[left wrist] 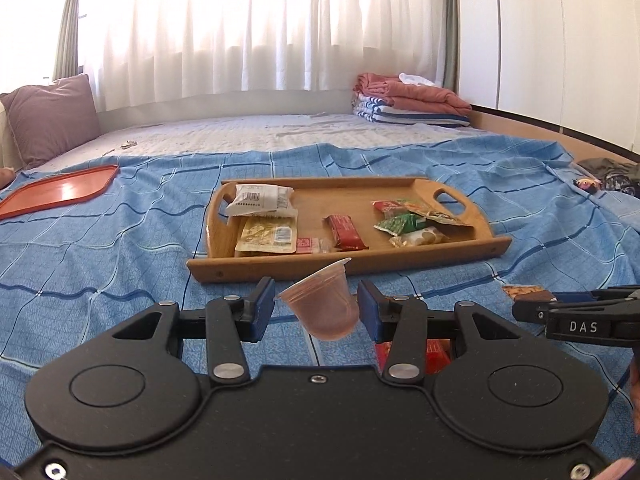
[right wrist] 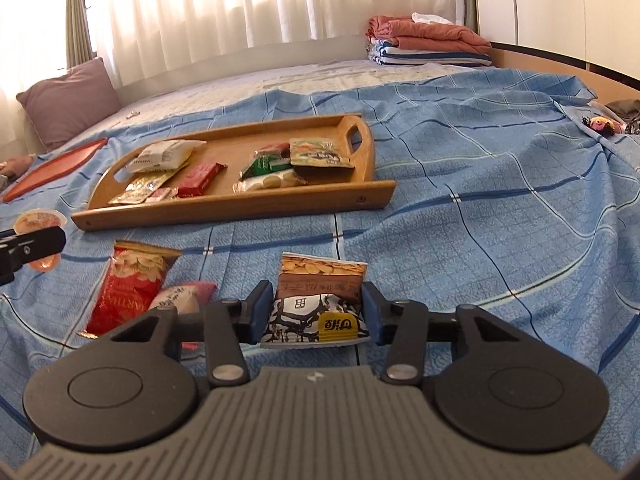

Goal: Organize snacks
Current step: 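Grasp the orange cup with the left gripper while the right grasps the brown snack pack, then carry the orange cup and brown pack over the wooden tray with both grippers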

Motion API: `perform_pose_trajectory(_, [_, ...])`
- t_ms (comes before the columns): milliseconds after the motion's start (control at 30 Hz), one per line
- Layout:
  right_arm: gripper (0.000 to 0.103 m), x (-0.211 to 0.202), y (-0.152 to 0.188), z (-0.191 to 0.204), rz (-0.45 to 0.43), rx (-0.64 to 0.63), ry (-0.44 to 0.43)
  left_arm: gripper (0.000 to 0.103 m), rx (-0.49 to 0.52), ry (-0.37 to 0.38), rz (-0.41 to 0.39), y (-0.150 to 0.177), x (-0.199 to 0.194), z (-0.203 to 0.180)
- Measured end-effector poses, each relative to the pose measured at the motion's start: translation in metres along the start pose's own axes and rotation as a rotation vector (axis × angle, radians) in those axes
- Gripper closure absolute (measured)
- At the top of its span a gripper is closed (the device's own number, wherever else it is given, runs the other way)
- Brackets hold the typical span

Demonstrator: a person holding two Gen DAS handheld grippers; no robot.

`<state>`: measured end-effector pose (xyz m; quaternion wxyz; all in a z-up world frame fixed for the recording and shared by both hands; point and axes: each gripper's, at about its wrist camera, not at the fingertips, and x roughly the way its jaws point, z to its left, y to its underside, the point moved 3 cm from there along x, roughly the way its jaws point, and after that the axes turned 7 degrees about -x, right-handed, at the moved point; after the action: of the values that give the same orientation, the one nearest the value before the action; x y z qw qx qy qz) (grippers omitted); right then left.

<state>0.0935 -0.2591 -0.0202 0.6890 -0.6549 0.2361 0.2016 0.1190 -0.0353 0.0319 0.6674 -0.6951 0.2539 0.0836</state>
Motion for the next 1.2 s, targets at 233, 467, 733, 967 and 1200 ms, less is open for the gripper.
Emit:
perform_pose_trajectory(233, [0.051,0.006,-0.039,0.001,-0.022,-0.012,-0.039,0.06,-0.03,0.018,0.01,-0.033,0.022,0.004])
perform_pose_trajectory(467, [0.051,0.025,-0.094,0.007,-0.044,-0.033,-0.076,0.06,-0.072,0.069,0.032,-0.083,0.064,0.012])
perform_pose_trajectory(733, [0.051,0.062,-0.148,0.019,-0.037,-0.034,-0.14,0.06,-0.098,0.077,0.078,-0.127,0.133,0.018])
perform_pose_trajectory(967, [0.051,0.11,-0.183,0.021,0.011,0.043,-0.188,0.06,-0.075,0.106,0.136,-0.127,0.197,0.008])
perform_pose_trajectory(1200, [0.051,0.169,-0.196,0.027,0.087,0.116,-0.218,0.06,-0.014,0.088,0.189,-0.112,0.25,-0.003])
